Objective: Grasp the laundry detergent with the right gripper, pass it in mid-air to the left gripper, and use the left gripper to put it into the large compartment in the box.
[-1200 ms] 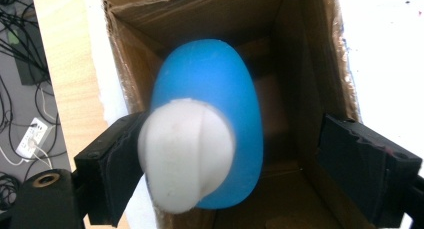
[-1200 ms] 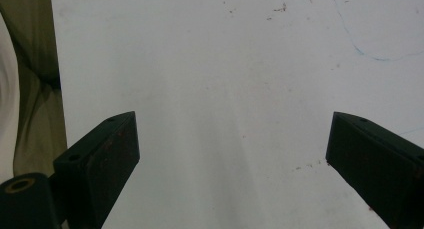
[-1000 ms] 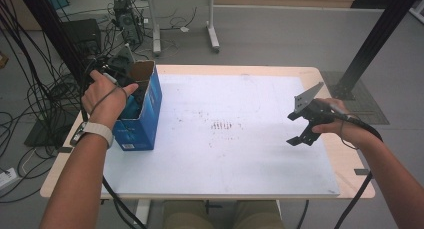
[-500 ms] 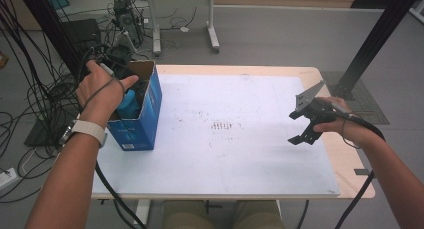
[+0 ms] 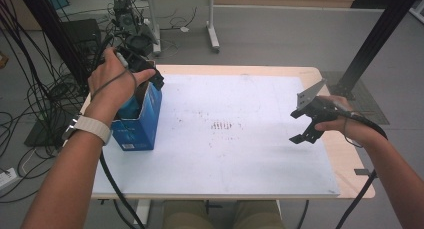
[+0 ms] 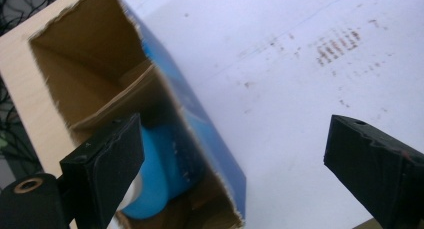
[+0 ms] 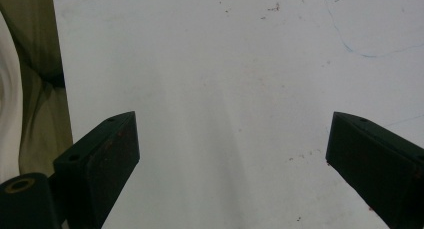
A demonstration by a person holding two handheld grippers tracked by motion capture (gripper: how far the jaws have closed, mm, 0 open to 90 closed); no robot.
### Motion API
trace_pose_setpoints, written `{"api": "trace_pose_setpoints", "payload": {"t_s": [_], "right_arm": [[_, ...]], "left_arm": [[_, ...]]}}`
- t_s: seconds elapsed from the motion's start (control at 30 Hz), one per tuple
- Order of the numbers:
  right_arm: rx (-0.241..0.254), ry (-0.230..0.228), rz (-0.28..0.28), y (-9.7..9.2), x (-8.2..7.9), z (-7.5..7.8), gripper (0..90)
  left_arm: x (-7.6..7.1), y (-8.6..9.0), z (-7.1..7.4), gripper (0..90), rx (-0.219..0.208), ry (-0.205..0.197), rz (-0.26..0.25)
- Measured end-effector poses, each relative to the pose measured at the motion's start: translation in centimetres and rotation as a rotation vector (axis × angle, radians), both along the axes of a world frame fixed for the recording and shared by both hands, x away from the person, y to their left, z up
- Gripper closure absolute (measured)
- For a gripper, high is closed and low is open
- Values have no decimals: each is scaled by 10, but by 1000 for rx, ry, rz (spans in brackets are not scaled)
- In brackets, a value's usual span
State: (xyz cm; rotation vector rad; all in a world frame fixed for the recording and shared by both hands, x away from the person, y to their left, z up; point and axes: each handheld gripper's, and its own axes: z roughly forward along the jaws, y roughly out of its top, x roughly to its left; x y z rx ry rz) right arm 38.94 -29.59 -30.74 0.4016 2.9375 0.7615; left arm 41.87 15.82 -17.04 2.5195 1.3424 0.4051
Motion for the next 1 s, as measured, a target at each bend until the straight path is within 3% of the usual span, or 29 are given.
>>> {"api": "trace_pose_setpoints", "payload": {"t_s": [0.4, 1.0], "right_arm": [[3, -3, -7, -2, -1, 2, 71], [4, -1, -17, -4, -1, 3, 71]], "left_arm": [[2, -29, 5, 94, -11, 11, -156], [3, -69, -7, 93, 5, 47, -376]]}}
